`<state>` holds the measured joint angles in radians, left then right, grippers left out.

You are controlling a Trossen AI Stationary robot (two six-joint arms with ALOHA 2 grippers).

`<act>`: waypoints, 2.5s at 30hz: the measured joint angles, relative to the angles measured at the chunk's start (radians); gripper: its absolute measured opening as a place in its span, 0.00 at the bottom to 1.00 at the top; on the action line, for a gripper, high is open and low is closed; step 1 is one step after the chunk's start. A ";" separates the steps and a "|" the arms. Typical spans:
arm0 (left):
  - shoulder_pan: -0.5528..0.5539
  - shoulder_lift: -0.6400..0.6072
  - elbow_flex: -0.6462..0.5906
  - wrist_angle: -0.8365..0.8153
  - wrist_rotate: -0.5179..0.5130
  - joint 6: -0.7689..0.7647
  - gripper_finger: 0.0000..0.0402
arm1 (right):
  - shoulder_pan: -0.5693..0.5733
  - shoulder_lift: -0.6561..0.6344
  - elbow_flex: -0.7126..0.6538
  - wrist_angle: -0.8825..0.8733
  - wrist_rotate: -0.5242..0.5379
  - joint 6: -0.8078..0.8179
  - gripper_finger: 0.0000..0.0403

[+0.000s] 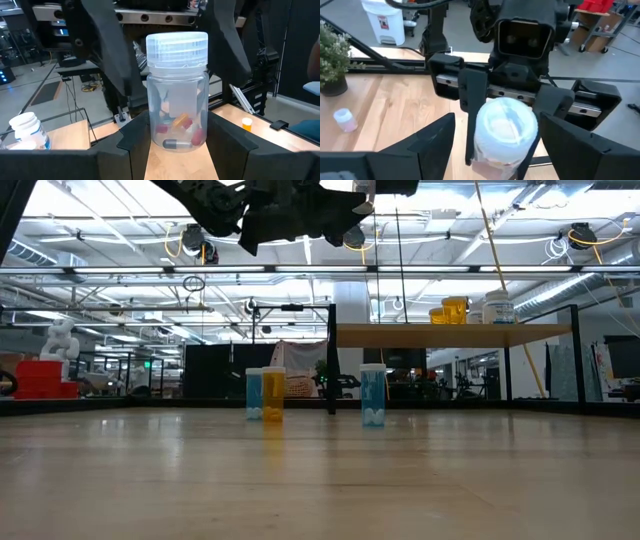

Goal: Pick and place medicine bottles onto shelf by color
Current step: Put the top transparent pill bottle on the shelf

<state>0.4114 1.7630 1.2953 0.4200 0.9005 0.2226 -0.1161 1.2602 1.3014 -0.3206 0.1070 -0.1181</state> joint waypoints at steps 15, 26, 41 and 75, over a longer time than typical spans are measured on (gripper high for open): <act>0.000 0.000 0.000 0.001 -0.001 -0.007 0.43 | 0.000 -0.013 0.000 -0.031 0.001 -0.003 0.43; 0.000 0.000 0.000 0.001 -0.012 -0.024 0.43 | 0.000 -0.013 0.000 -0.044 0.002 0.069 0.45; 0.003 0.008 0.001 0.004 -0.031 0.021 0.43 | 0.053 -0.045 0.000 -0.058 0.108 0.082 0.58; 0.003 0.031 0.001 0.019 -0.090 0.014 0.43 | 0.052 -0.026 0.000 -0.074 0.204 0.065 0.36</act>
<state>0.4145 1.7939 1.2961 0.4391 0.8101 0.2365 -0.0639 1.2343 1.3018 -0.3942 0.3111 -0.0533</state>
